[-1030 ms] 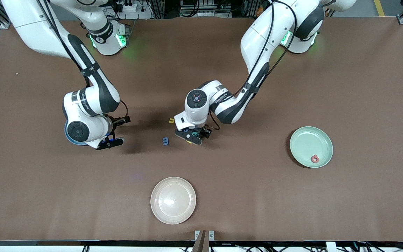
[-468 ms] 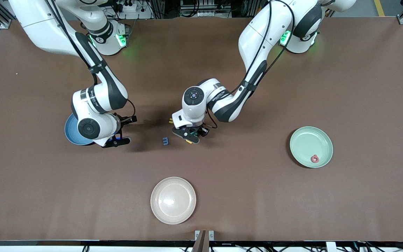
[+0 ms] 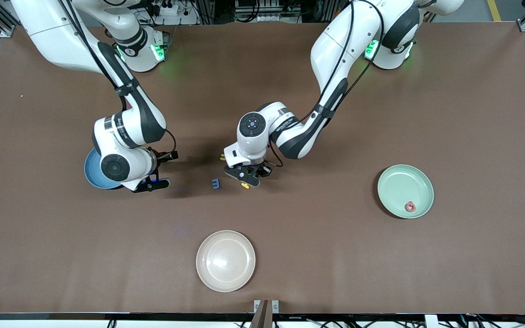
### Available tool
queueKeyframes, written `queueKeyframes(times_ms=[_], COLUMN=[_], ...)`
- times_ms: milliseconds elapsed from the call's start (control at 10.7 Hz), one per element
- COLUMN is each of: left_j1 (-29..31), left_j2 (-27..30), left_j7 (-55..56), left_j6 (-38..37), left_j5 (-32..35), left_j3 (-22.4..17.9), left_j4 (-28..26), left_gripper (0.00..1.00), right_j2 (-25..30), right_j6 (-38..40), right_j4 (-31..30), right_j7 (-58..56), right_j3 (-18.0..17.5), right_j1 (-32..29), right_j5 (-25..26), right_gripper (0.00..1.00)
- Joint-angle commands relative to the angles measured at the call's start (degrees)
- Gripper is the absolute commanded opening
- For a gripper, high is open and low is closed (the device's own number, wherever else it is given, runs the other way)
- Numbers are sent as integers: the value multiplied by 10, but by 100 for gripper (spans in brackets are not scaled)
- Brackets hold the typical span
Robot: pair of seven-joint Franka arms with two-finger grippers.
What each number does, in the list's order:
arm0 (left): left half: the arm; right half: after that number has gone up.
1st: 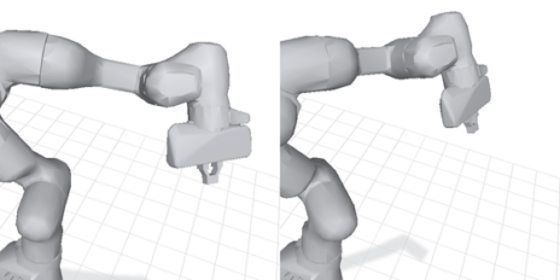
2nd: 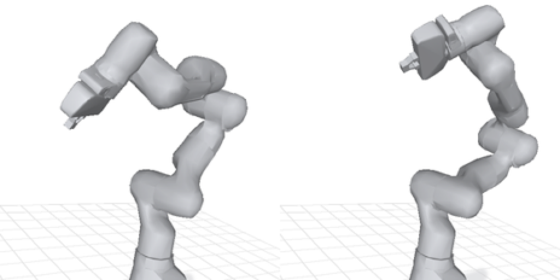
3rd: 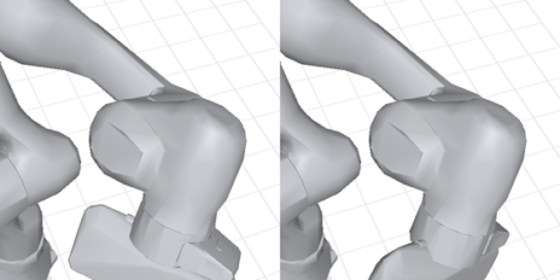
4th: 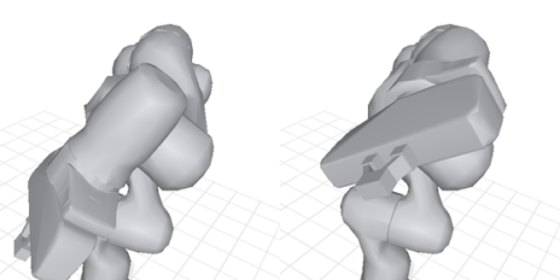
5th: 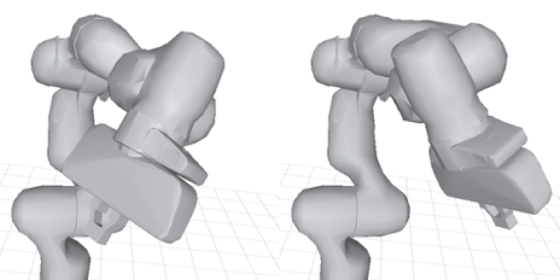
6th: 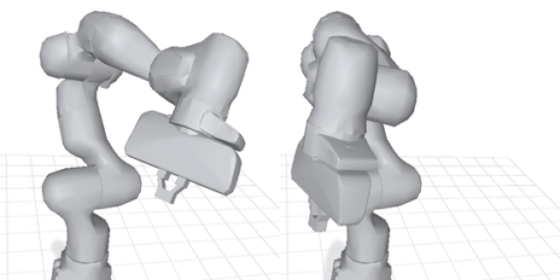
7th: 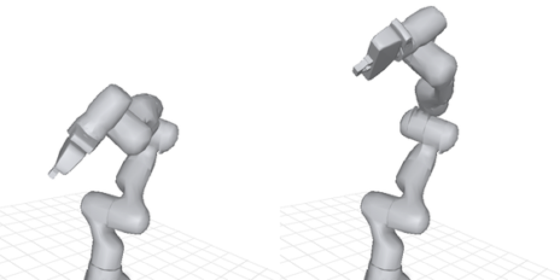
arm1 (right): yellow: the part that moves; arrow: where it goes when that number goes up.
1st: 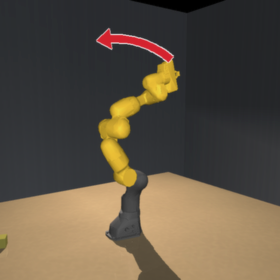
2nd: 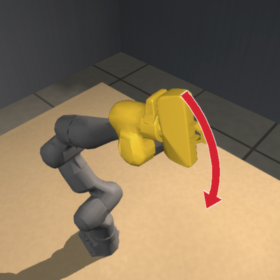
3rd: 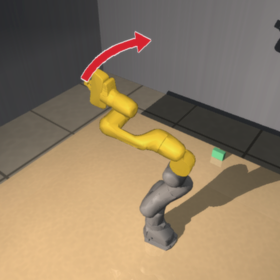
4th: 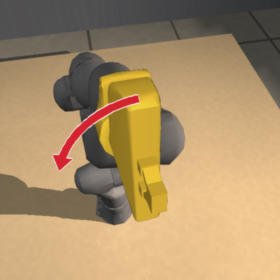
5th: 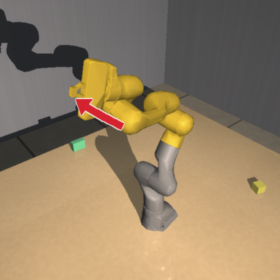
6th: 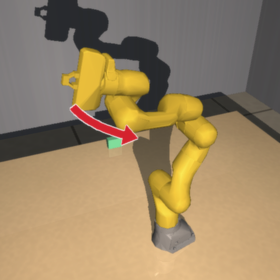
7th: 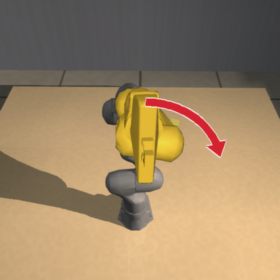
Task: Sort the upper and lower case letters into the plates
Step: 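Lower the left gripper and grasp the teal R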
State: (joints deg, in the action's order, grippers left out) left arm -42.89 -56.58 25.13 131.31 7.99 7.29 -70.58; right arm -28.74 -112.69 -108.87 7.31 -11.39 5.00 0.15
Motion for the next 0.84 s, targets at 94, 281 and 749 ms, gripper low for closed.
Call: queueKeyframes(times_ms=[94,281,749], left_j1=[-6,-4,66], left_j2=[-5,1,69], left_j7=[12,12,-19], left_j6=[-6,-21,-104], left_j5=[5,-5,-60], left_j3=[-5,-3,9], left_j4=[3,3,-1], left_gripper=[11,10,5], right_j2=[18,18,18], right_j6=[-24,-31,-35], right_j4=[-20,-25,-24], right_j7=[7,8,29], right_j3=[1,1,1], right_j1=[7,7,14], right_j5=[-32,-33,-33], right_gripper=[97,98,99])
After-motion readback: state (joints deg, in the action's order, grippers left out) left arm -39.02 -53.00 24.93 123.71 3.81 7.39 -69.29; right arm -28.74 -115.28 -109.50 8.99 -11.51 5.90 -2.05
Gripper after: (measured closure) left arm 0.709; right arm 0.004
